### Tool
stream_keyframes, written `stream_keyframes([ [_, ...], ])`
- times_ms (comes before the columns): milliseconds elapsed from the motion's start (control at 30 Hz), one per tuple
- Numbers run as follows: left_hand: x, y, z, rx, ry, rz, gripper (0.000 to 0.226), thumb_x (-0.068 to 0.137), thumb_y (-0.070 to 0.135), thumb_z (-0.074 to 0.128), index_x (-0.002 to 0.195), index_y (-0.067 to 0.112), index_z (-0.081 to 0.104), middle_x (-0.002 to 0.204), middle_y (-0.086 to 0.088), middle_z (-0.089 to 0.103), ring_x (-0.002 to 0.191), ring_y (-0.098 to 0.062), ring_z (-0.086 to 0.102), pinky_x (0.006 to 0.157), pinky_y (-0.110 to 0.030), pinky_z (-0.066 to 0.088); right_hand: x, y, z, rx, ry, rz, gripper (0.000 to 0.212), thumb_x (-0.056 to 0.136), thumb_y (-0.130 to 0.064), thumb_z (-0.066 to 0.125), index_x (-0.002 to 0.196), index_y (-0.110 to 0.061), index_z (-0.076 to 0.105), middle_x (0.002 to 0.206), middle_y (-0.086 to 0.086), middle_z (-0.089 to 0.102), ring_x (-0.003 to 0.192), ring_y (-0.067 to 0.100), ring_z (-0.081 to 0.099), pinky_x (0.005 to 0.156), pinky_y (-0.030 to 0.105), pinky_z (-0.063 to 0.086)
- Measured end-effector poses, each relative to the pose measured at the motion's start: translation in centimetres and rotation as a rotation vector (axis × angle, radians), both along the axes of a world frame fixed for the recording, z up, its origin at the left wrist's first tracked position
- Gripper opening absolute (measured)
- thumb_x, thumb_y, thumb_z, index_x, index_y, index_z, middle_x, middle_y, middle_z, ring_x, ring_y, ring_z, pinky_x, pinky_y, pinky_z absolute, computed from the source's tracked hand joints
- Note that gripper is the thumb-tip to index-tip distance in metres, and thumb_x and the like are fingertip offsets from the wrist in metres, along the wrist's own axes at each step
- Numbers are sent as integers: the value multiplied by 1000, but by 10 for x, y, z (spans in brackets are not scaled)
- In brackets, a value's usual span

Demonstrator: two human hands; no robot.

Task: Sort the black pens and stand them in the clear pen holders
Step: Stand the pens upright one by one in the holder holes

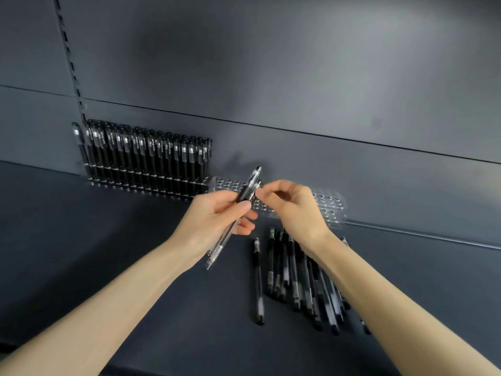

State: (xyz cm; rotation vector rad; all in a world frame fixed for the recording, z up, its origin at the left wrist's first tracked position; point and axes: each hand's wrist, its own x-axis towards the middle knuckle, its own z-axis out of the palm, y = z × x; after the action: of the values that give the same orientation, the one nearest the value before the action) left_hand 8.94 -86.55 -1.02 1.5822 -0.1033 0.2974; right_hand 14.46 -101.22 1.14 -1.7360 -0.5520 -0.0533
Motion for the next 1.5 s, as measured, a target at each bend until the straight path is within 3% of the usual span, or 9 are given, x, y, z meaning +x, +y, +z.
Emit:
stream_keyframes([
  [100,21,34,2,10,27,-12,16,94,12,55,94,1,67,80,-14,71,68,-22,69,64,-30,58,16,25,9,177,41,-93,14,90,-7,58,79,-16,58,71,-4,63,71,8,59,80,22,49],
  [200,41,62,4,39,41,-76,16,94,13,55,93,2,67,80,-13,71,68,-21,68,63,-30,58,29,49,15,225,27,-109,18,85,-4,66,84,-13,50,66,0,61,59,9,60,69,22,52],
  [333,71,86,0,254,-32,88,25,95,25,52,89,5,66,80,-11,66,75,-12,61,81,-40,53,51,69,27,228,-108,-255,26,82,-1,69,88,-14,48,63,4,60,61,20,63,76,36,56],
  [433,79,99,-7,311,-91,215,27,96,32,49,82,12,60,66,-8,49,60,-13,45,62,-40,47,71,77,37,98,-275,-434,30,82,-12,72,89,-27,47,69,1,68,74,31,65,84,49,52],
  [533,77,102,-16,342,-104,194,30,97,33,46,80,11,57,58,-5,39,51,-10,32,48,-23,29,90,90,42,62,-358,-492,28,83,-12,70,90,-26,47,73,0,70,72,19,64,79,34,52],
  [633,80,103,-26,301,-104,210,33,98,32,46,82,5,56,57,0,37,49,-7,30,46,-19,27,98,105,39,-10,-425,-471,26,85,-14,69,93,-21,46,71,-8,66,64,7,56,69,19,44],
  [1033,77,100,-29,168,-155,174,23,99,27,45,86,11,55,55,4,45,52,-8,39,50,-23,33,101,113,29,-112,-504,-389,26,85,-15,70,93,-25,47,70,-14,62,66,6,58,70,18,46],
  [1333,77,101,-30,134,-146,166,22,98,26,47,85,11,57,54,7,46,53,-6,41,52,-19,34,111,107,10,-312,-449,-336,29,85,12,55,104,-9,63,80,9,68,77,18,67,76,12,50],
  [1500,79,101,-32,138,-128,151,22,98,27,47,84,12,57,54,8,47,53,-6,41,52,-19,35,111,109,14,-340,-428,-357,20,87,1,61,103,-10,62,82,7,68,77,25,65,75,20,50],
])
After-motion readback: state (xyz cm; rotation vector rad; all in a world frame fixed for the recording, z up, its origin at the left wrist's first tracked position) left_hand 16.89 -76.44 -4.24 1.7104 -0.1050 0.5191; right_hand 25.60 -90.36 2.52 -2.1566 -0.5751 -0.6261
